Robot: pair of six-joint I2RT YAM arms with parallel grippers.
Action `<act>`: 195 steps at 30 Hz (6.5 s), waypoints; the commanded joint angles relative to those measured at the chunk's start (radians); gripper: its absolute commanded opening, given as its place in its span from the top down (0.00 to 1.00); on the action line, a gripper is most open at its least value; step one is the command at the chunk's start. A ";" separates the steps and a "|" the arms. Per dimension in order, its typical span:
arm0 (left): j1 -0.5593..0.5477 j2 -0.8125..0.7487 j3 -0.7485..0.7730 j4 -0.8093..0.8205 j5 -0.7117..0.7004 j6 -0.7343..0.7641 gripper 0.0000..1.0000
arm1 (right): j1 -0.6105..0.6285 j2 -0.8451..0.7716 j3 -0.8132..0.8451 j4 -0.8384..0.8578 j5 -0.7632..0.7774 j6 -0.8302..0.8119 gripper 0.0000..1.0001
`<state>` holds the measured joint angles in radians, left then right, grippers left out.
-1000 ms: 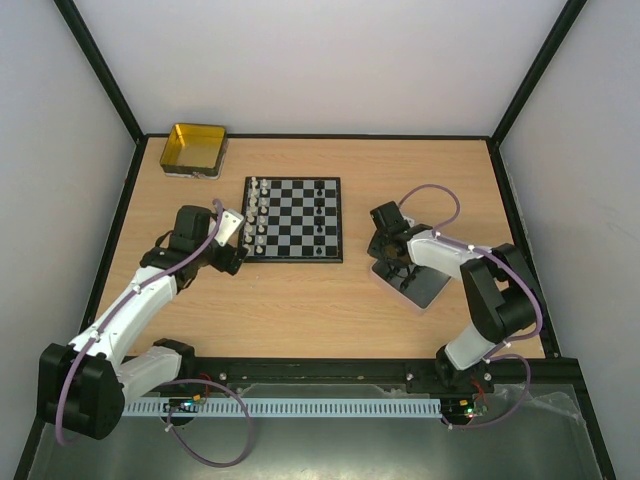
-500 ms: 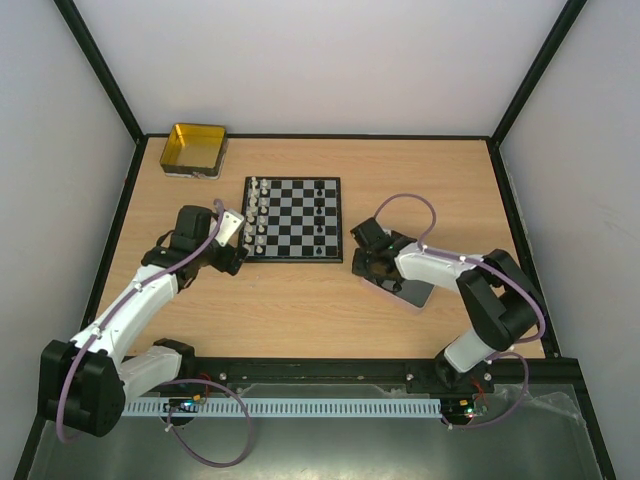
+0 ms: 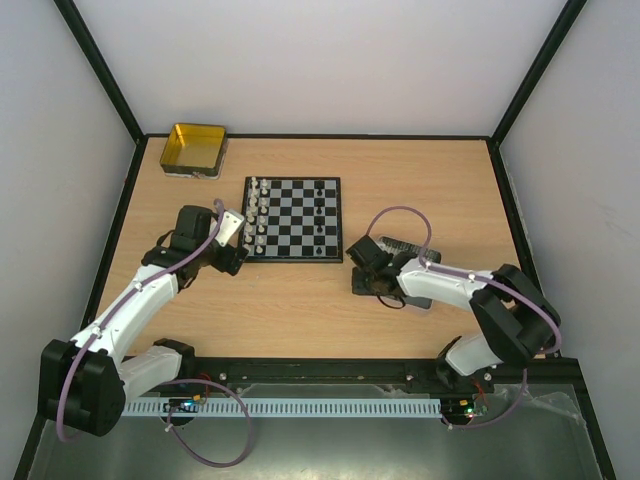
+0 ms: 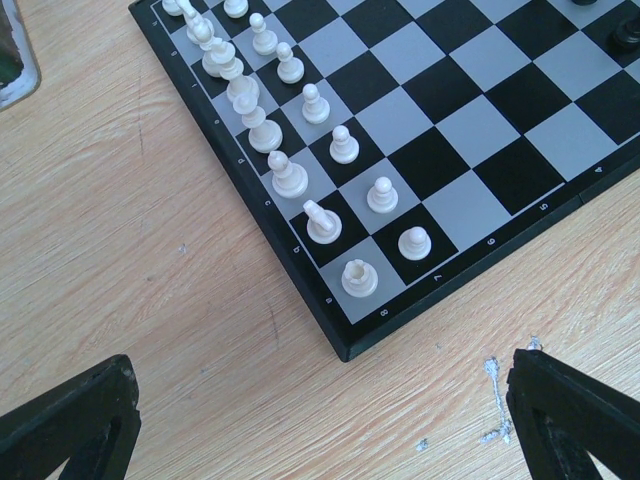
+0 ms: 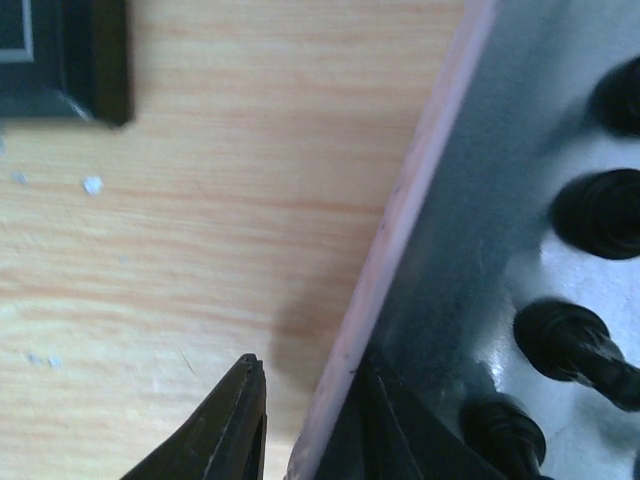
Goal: Set up the chess pieces on the board
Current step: Move the storage box to the center of the board, then move the chessboard to the center of the board.
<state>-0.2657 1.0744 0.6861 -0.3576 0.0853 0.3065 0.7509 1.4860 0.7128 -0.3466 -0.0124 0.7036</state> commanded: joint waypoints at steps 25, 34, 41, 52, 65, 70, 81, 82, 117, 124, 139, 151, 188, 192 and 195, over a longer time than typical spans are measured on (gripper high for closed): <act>-0.014 0.018 -0.005 -0.001 -0.004 -0.007 0.00 | 0.156 -0.352 -0.138 -0.290 0.010 0.198 0.58; -0.018 0.019 -0.005 -0.004 -0.008 -0.009 0.00 | 0.156 -0.362 -0.024 -0.334 0.065 0.192 0.38; -0.018 0.028 -0.003 -0.002 -0.007 -0.007 0.00 | 0.155 -0.351 0.030 -0.344 0.085 0.169 0.39; -0.019 0.023 -0.006 0.003 -0.017 -0.009 0.00 | 0.078 -0.111 0.177 -0.164 0.039 0.087 0.68; -0.019 0.023 -0.011 0.012 -0.024 -0.010 0.00 | -0.033 0.073 0.177 -0.079 -0.034 0.051 0.78; -0.019 0.029 -0.011 0.021 -0.044 -0.012 0.00 | -0.046 0.066 0.162 -0.084 -0.014 0.040 0.78; -0.004 0.041 -0.014 0.030 -0.073 -0.015 0.00 | -0.064 0.058 0.130 -0.102 0.009 0.030 0.78; 0.008 0.044 -0.013 0.032 -0.076 -0.015 0.00 | -0.065 0.057 0.131 -0.110 0.015 0.029 0.78; 0.316 0.982 0.736 -0.103 0.122 -0.033 0.84 | -0.358 0.609 0.709 -0.057 -0.055 0.117 0.98; 0.301 1.039 0.777 -0.123 0.241 -0.070 0.98 | -0.367 0.690 0.784 -0.074 -0.076 0.098 0.98; 0.270 1.123 0.819 -0.194 0.408 -0.094 0.98 | -0.345 0.744 0.767 0.011 -0.251 0.114 0.98; 0.256 1.115 0.749 -0.238 0.452 -0.053 0.98 | -0.292 0.721 0.705 0.041 -0.297 0.106 0.98; 0.117 0.740 0.258 -0.257 0.338 0.098 0.97 | -0.076 0.268 0.086 0.185 -0.261 0.101 0.98; 0.092 0.698 0.228 -0.267 0.291 0.109 0.98 | -0.076 0.193 0.028 0.170 -0.245 0.093 0.98; 0.069 0.686 0.225 -0.292 0.272 0.127 0.98 | -0.076 0.145 -0.003 0.157 -0.239 0.087 0.98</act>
<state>-0.1310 1.7401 0.9638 -0.5106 0.3191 0.3935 0.6415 1.6447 0.7723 -0.1005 -0.1734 0.8074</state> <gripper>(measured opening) 0.024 0.022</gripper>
